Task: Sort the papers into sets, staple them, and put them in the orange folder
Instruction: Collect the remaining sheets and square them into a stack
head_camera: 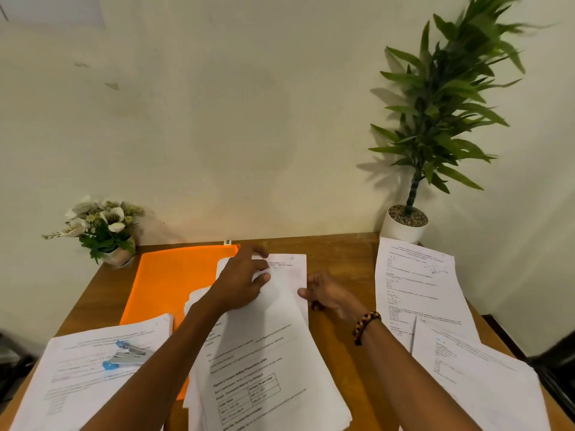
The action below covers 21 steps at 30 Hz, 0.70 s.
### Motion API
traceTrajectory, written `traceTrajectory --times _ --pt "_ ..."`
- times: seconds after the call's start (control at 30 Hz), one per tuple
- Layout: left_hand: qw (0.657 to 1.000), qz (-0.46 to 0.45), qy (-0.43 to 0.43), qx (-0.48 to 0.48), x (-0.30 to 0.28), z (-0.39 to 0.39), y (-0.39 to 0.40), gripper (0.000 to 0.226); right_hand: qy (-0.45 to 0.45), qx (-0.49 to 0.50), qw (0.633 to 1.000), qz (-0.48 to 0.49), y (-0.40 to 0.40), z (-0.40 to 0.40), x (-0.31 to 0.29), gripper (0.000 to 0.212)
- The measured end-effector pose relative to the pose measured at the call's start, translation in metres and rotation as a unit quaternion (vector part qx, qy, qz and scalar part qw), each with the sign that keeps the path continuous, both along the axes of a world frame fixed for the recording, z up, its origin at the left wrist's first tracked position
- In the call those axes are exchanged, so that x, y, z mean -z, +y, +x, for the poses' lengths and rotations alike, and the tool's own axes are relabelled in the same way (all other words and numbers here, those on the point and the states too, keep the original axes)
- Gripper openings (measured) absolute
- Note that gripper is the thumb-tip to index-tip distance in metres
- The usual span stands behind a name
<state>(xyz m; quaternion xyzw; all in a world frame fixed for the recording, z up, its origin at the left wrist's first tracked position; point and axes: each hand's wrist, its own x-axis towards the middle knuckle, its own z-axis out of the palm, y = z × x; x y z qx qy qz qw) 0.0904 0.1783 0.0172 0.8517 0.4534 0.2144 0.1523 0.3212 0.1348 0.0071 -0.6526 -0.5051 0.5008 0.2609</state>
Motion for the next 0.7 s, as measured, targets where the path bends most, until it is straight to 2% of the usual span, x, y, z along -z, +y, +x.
traceTrajectory --times 0.13,0.2,0.33,0.47,0.57,0.6,0.7 --pt "0.999 0.027 0.011 0.039 -0.010 0.011 -0.009 0.009 -0.012 -0.040 0.999 0.006 -0.023 0.007 -0.005 0.012" --pt "0.998 -0.003 0.009 0.065 -0.017 0.015 -0.014 0.005 -0.023 -0.052 0.998 0.015 -0.034 0.006 -0.010 0.018" --pt "0.994 -0.060 0.029 0.091 -0.029 0.027 -0.026 0.030 -0.021 -0.104 0.994 0.010 -0.061 0.003 -0.025 0.025" --pt "0.991 -0.068 0.043 0.111 -0.034 0.032 -0.034 0.025 0.052 -0.035 0.998 0.025 -0.085 -0.004 -0.031 0.024" --pt "0.987 -0.066 0.031 0.142 -0.040 0.037 -0.042 0.023 0.149 0.023 0.987 0.056 -0.100 -0.013 -0.018 0.053" --pt "0.986 -0.068 0.032 0.150 -0.043 0.040 -0.045 0.021 0.152 0.026 0.985 0.074 -0.105 -0.015 -0.016 0.056" --pt "0.982 -0.080 0.025 0.171 -0.047 0.048 -0.056 0.018 0.112 0.043 0.982 0.148 -0.121 -0.024 -0.021 0.043"
